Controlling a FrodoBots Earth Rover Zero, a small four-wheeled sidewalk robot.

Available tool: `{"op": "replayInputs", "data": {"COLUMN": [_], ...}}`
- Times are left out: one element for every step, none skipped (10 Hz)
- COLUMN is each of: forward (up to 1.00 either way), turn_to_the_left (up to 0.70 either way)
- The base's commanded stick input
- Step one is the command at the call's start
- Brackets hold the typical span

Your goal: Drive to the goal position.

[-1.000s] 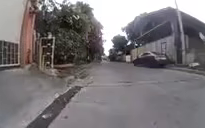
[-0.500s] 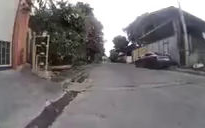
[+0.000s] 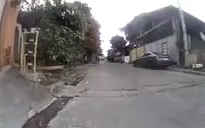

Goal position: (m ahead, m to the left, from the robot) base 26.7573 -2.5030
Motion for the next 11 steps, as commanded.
{"op": "replayInputs", "data": {"forward": [0.7,0.7,0.7,0.7,0.7,0.7,0.7,0.7,0.7,0.7,0.7], "turn_to_the_left": [0.0,0.0,0.0,0.0,0.0,0.0,0.0,0.0,0.0,0.0,0.0]}}
